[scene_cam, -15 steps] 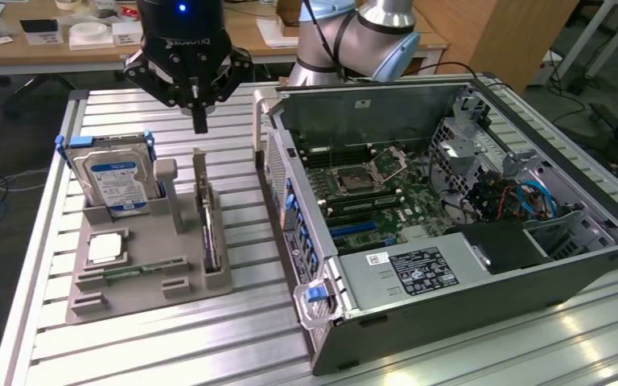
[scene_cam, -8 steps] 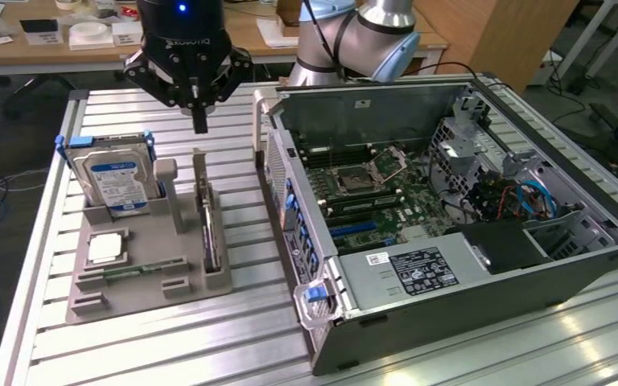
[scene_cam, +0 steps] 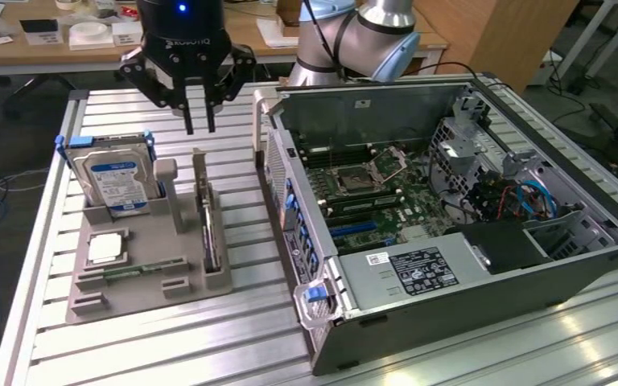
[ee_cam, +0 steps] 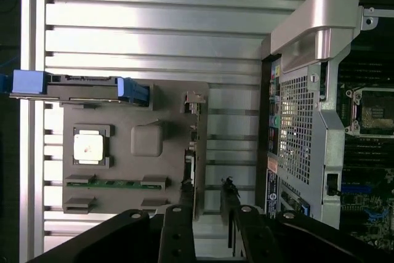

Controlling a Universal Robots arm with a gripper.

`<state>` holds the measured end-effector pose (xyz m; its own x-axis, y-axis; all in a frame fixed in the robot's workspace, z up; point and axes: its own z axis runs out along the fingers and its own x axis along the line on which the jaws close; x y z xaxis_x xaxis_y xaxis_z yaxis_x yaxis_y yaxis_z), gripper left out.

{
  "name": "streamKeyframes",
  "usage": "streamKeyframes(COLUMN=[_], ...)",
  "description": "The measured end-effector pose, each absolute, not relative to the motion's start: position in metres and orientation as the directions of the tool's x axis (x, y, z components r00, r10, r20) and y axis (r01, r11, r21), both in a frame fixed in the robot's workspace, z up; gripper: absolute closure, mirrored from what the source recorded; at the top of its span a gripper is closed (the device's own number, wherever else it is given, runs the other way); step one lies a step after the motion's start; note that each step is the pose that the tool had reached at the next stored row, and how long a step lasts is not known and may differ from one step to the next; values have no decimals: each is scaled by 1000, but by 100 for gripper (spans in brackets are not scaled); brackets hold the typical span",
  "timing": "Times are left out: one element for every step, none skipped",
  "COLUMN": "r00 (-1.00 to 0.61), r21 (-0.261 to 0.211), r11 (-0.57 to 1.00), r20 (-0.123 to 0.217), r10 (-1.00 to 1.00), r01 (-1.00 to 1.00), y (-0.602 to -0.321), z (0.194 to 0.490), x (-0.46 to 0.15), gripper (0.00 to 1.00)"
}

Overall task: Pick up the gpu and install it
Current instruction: 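Pick up the gpu and move the gpu toward the slot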

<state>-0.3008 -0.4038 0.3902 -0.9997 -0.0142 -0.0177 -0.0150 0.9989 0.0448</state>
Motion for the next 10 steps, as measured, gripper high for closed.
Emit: streamKeyframes(r00=[-1000, -1000, -1000, -1000, -1000, -1000, -1000, -1000, -1000, -1000], r21=[45, 45, 45, 45, 45, 45, 45, 45, 44, 42], r11=[999, 999, 999, 999, 999, 999, 999, 999, 999, 999], r20=[-18, -18, -18, -18, -18, -18, -20, -22, -22, -22], r10=[-14, -14, -14, -14, -14, -15, -15, -15, -15, -15], r01=[-15, -15, -15, -15, -15, -15, -16, -16, -16, -16], y=[-404, -404, -404, -405, -405, -405, -405, -405, -406, -406], z=[390, 390, 390, 390, 390, 390, 390, 389, 388, 387], x=[-301, -301, -301, -301, -301, -301, -303, -304, -305, -307], gripper=[65, 59, 59, 53, 47, 47, 42, 42, 35, 35])
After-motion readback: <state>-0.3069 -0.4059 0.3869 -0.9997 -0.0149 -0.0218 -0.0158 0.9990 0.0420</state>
